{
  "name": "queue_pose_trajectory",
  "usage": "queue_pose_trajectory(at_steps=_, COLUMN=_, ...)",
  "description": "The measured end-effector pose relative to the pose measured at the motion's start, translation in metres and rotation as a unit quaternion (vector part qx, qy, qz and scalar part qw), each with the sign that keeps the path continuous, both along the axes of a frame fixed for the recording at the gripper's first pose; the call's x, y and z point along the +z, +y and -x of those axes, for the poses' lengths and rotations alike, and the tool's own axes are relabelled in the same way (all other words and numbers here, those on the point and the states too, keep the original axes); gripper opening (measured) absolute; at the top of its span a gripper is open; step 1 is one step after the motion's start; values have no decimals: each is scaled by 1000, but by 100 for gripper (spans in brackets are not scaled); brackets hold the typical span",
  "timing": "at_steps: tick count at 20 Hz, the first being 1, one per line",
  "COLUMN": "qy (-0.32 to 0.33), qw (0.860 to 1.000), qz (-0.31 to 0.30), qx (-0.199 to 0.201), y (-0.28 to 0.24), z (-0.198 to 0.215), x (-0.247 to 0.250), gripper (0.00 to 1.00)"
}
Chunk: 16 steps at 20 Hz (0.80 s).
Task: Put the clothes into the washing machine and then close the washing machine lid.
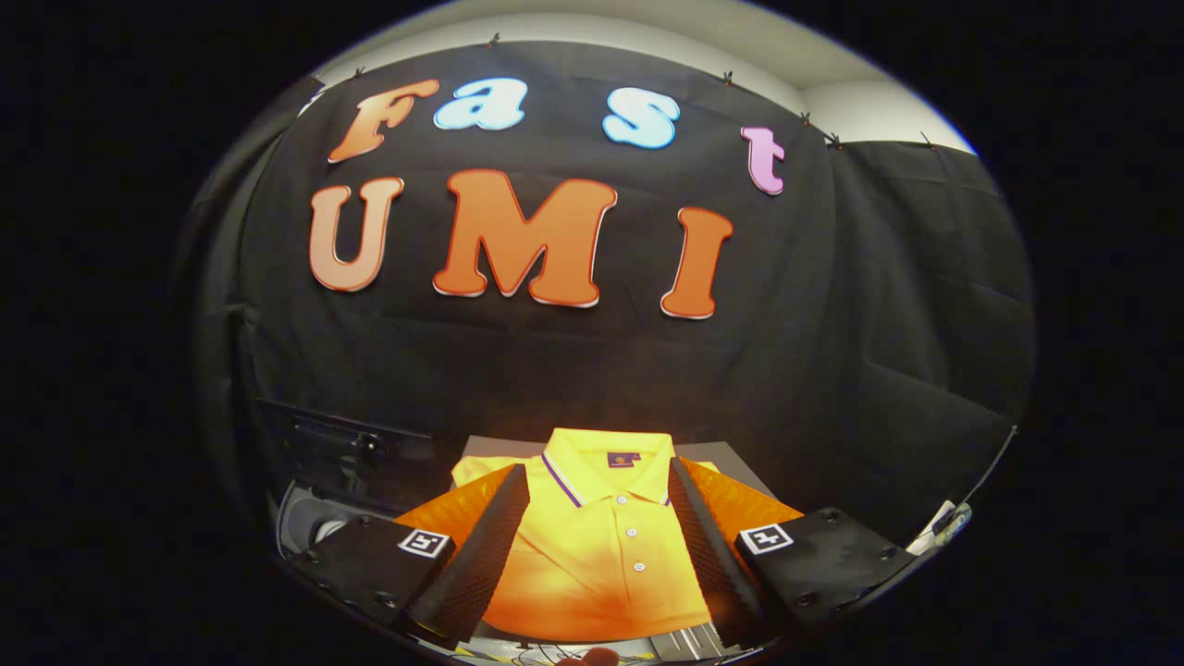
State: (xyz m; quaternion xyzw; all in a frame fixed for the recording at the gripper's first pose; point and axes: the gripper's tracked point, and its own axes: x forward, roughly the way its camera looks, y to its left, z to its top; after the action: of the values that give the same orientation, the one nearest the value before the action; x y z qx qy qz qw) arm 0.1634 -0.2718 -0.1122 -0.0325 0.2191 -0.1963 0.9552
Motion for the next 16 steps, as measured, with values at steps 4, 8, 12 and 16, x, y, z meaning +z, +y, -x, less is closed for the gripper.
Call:
queue_pose_trajectory(at_steps=4, qy=42, qw=998, qz=-54, qx=-2, y=-14, z=-29, x=-51, gripper=98)
queue_pose_trajectory(at_steps=8, qy=81, qw=994, qz=-66, qx=-22, y=-39, z=-32, x=-79, gripper=98)
queue_pose_trajectory(at_steps=12, qy=124, qw=989, qz=-70, qx=-32, y=-58, z=-35, x=-98, gripper=98)
queue_pose_trajectory(at_steps=16, qy=152, qw=984, qz=-86, qx=-34, y=-62, z=-37, x=-114, gripper=99)
